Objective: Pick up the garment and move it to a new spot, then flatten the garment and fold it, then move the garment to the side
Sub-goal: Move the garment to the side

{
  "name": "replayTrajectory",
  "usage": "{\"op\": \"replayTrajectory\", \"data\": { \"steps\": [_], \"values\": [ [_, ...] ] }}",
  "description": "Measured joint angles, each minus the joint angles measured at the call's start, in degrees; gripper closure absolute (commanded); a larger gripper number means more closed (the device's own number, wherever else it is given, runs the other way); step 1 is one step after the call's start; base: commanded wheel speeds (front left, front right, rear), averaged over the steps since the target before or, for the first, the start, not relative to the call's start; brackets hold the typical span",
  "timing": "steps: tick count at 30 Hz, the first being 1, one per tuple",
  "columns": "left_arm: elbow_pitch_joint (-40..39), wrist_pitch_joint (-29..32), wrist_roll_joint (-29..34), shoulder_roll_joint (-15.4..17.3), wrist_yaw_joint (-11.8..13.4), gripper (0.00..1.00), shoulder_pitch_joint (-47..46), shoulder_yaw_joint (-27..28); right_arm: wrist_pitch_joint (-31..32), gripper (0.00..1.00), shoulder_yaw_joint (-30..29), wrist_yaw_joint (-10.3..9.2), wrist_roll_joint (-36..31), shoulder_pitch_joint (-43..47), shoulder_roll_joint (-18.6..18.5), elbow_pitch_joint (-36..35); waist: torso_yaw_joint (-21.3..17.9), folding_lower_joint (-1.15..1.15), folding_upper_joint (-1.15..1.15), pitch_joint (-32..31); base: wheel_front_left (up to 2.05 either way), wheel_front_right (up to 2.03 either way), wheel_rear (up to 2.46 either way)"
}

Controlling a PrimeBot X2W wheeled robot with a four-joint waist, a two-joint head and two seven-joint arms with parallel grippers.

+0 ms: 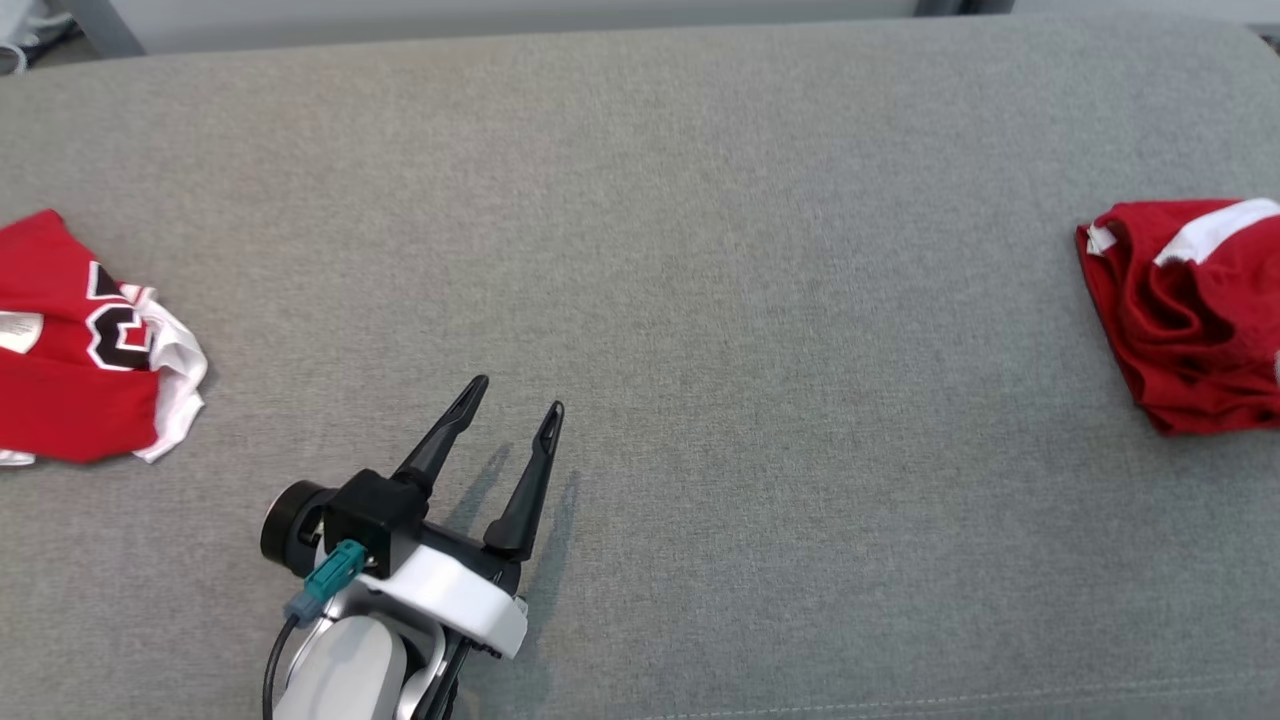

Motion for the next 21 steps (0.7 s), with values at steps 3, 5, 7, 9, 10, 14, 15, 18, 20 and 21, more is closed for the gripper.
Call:
{"op": "replayTrajectory", "data": {
  "steps": [3,5,7,9,10,14,15,18,20,21],
  "values": [
    [0.13,0.00,0.00,-0.31,0.16,0.00,0.95,0.92,0.00,0.00,-3.44,0.00,-3.60,4.06,2.69,-4.43,0.49,0.00,0.00,-1.34,0.00,0.00,0.00],
    [0.35,0.00,-0.07,-0.58,0.44,0.00,1.76,2.01,0.00,0.00,-6.19,0.00,-6.56,7.63,5.31,-8.65,1.05,0.00,0.00,-2.49,0.00,0.00,0.00],
    [0.46,0.00,-0.07,-0.59,0.52,0.00,2.36,2.93,-0.01,0.00,-7.91,0.00,-9.02,10.75,7.79,-12.41,1.65,0.01,0.00,-3.43,0.00,0.00,0.00],
    [0.75,0.00,-0.05,-0.60,0.74,0.00,2.58,3.90,0.00,0.00,-8.55,0.00,-10.87,13.30,10.09,-15.32,2.22,0.00,0.00,-4.23,0.00,0.00,0.00],
    [0.81,0.00,-0.02,-0.59,0.77,0.00,2.63,4.36,0.00,0.00,-8.77,0.00,-11.67,14.45,11.20,-16.60,2.47,0.00,0.00,-4.59,0.00,0.00,0.00],
    [1.41,0.00,0.29,-0.77,1.44,0.00,3.91,6.69,0.00,0.00,-8.79,0.00,-14.40,18.96,14.27,-20.51,3.58,0.00,0.00,-6.39,0.00,0.00,0.00],
    [1.54,0.00,0.43,-0.82,1.53,0.00,4.14,7.14,0.00,0.00,-8.81,0.00,-14.74,19.74,14.73,-21.27,3.77,0.00,0.00,-6.75,0.00,0.00,0.00],
    [1.54,0.00,0.98,-0.89,2.23,0.00,4.97,8.53,0.00,0.00,-9.35,0.00,-15.96,21.94,16.12,-23.01,4.40,0.00,0.00,-7.76,0.00,0.00,0.00],
    [1.47,0.00,1.00,-1.00,2.44,0.00,5.25,9.51,0.00,0.00,-9.67,0.00,-16.13,23.37,17.09,-23.72,4.72,0.00,0.00,-8.31,0.00,0.00,0.00],
    [1.41,0.00,1.04,-1.05,2.46,0.00,5.55,10.00,0.00,0.00,-9.83,0.00,-16.28,24.05,17.58,-23.92,4.84,0.00,0.00,-8.52,0.00,0.00,0.00]
  ]
}}
